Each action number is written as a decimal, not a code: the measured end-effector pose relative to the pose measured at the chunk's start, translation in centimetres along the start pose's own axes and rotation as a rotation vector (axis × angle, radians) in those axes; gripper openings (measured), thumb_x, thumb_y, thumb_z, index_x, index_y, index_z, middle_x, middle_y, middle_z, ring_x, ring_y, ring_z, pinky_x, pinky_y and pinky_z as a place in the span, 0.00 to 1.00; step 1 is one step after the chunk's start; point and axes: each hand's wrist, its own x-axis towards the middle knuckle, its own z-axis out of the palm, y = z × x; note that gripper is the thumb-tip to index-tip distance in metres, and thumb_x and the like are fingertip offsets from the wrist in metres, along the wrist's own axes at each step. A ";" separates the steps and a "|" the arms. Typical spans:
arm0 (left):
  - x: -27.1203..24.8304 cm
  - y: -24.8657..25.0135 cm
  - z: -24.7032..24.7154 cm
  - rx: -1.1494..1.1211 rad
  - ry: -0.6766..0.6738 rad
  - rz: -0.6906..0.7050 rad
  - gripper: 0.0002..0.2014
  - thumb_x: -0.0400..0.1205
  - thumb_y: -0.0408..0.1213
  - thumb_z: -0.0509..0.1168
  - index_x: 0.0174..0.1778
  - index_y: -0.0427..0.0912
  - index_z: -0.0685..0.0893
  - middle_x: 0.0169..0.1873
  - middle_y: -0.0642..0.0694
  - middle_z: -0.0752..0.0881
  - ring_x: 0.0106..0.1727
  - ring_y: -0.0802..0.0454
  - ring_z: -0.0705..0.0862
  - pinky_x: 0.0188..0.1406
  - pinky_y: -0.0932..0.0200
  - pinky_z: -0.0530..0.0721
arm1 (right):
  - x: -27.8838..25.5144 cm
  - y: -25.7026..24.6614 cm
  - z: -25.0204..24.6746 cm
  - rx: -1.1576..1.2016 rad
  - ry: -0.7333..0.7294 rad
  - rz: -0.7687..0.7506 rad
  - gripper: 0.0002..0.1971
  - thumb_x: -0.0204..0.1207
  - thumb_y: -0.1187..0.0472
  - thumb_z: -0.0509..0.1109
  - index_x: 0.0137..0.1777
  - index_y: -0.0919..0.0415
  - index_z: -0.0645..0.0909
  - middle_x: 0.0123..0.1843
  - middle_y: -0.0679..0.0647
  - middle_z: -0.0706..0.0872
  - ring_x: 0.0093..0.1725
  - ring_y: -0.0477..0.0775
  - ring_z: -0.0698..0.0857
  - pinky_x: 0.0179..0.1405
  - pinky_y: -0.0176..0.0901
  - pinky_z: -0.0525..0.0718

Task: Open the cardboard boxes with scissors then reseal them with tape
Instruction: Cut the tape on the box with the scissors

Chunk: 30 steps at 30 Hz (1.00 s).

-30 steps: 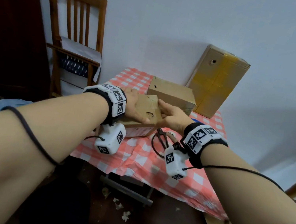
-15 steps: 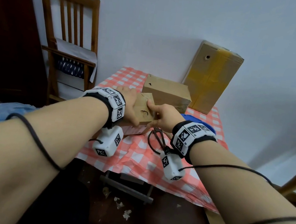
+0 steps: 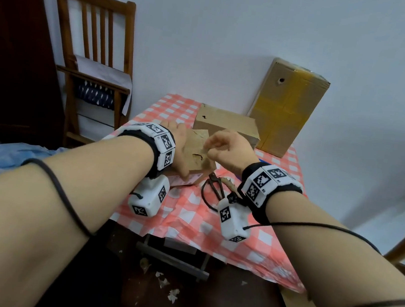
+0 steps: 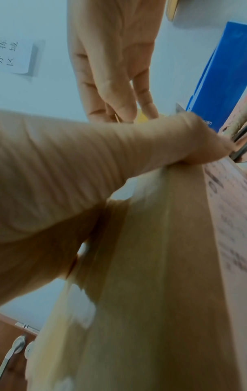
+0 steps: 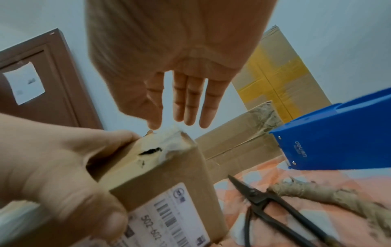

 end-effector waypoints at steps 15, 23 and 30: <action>0.6 0.0 0.2 0.005 -0.005 -0.002 0.50 0.57 0.61 0.79 0.68 0.37 0.66 0.61 0.37 0.74 0.62 0.40 0.76 0.62 0.42 0.79 | 0.1 0.4 1.5 -0.311 -0.051 -0.192 0.11 0.77 0.55 0.72 0.54 0.60 0.89 0.53 0.49 0.72 0.53 0.47 0.71 0.57 0.50 0.77; 0.8 -0.3 0.2 0.030 -0.010 0.021 0.52 0.58 0.63 0.79 0.69 0.37 0.65 0.63 0.37 0.74 0.64 0.39 0.76 0.64 0.42 0.77 | 0.1 -0.8 1.1 -0.602 -0.186 -0.185 0.14 0.81 0.50 0.65 0.62 0.48 0.85 0.81 0.54 0.56 0.74 0.59 0.61 0.72 0.52 0.67; 0.6 0.0 0.1 0.024 -0.003 0.013 0.51 0.59 0.61 0.79 0.69 0.36 0.65 0.64 0.36 0.73 0.64 0.39 0.75 0.65 0.43 0.77 | 0.5 -0.1 1.8 -0.283 -0.297 0.186 0.21 0.81 0.48 0.64 0.73 0.35 0.71 0.85 0.55 0.39 0.80 0.62 0.53 0.78 0.52 0.56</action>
